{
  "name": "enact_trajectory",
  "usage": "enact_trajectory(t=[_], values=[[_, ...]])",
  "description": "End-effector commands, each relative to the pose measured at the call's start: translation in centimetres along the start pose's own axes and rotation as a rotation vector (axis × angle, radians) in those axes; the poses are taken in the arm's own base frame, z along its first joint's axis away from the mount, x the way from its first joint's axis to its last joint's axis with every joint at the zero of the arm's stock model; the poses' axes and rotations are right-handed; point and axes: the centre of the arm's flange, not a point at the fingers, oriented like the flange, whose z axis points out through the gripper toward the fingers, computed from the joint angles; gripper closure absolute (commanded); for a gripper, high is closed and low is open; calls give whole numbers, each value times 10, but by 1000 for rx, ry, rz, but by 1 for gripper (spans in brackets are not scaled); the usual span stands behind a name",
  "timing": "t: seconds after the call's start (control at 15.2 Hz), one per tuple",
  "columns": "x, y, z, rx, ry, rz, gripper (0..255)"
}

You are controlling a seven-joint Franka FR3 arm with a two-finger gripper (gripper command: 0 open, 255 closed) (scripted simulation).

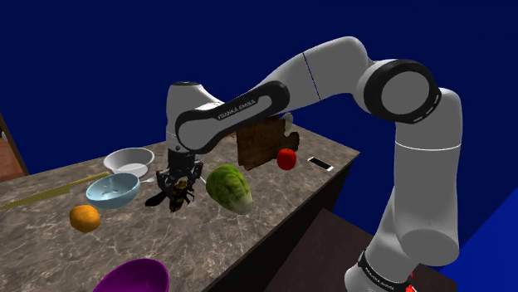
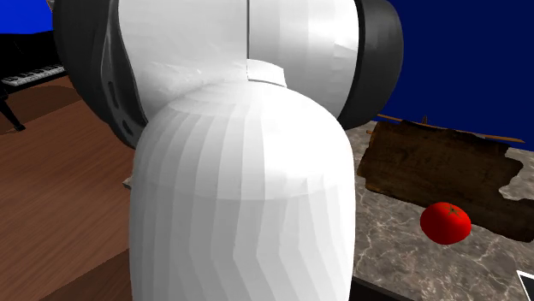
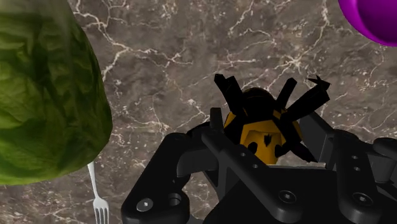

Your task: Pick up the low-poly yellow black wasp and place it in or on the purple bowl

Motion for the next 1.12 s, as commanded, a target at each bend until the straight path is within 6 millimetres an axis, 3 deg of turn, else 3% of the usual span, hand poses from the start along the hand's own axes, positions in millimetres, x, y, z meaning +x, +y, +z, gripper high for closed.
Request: enact_trajectory(t=[0.0,1.06], values=[[0,0,-8,0,0,0,255],[-126,-168,2,0,0,0,255]])
